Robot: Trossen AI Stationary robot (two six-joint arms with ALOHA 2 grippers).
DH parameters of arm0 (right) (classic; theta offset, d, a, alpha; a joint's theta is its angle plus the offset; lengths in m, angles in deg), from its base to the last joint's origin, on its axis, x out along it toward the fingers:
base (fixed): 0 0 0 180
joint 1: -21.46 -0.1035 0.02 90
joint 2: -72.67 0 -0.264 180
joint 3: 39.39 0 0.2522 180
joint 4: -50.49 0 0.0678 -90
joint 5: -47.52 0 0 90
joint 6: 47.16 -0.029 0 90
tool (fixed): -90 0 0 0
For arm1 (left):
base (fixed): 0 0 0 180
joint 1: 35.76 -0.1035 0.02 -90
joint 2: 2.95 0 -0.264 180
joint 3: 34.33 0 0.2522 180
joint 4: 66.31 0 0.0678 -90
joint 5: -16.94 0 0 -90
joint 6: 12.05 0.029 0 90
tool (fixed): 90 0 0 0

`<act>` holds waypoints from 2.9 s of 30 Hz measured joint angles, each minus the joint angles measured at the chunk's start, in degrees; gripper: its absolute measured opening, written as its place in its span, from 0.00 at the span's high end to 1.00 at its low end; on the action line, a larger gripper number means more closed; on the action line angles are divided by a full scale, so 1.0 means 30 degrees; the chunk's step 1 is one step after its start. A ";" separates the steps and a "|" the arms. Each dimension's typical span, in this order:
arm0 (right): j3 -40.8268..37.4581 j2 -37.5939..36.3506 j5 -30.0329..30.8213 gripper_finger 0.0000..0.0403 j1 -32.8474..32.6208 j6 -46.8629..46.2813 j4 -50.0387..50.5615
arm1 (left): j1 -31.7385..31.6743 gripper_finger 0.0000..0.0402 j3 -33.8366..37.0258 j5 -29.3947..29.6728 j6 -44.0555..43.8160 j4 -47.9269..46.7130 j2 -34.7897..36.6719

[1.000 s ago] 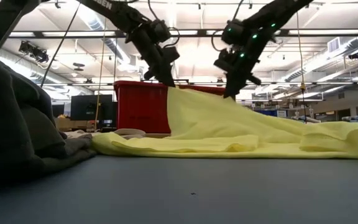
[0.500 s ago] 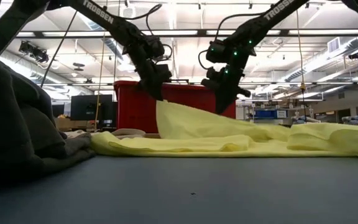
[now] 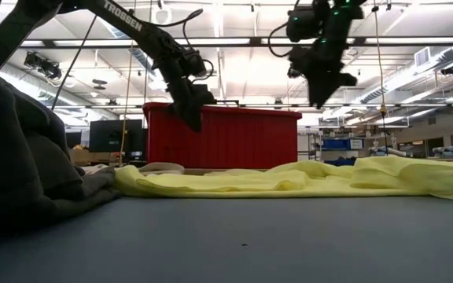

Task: Fold laundry
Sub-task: Fold the yellow shirt

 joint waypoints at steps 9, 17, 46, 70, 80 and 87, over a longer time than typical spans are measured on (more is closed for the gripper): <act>-0.7539 -0.5103 -0.4881 0.71 -0.3848 -0.3530 -0.2361 | 0.2922 0.84 -0.0007 -0.7425 0.0573 -0.4223 0.0641; -1.1773 -0.7530 -0.6740 0.73 -0.9290 -0.7493 -0.3470 | 0.8961 0.94 0.1740 -0.7980 -0.1132 -0.0422 0.0634; -1.6049 -0.3528 -0.6628 0.81 -1.4496 -1.1436 -1.0410 | 0.7393 0.99 0.8092 -0.6022 -0.7277 0.0200 -0.0539; -1.3343 -0.3466 -0.5740 0.71 -1.0530 0.0073 -1.9157 | 0.6614 0.99 0.4466 -0.3506 -0.6363 -0.5001 0.5143; -0.8942 0.3508 -0.7821 0.42 -0.8811 0.3338 -1.6741 | 0.9221 0.99 0.4466 -0.1602 -1.0166 -0.7209 0.8421; -0.8602 0.4895 -0.8052 0.63 -0.9348 0.3295 -1.6076 | 1.2611 0.99 0.4471 0.0214 -1.3069 -0.7313 0.8392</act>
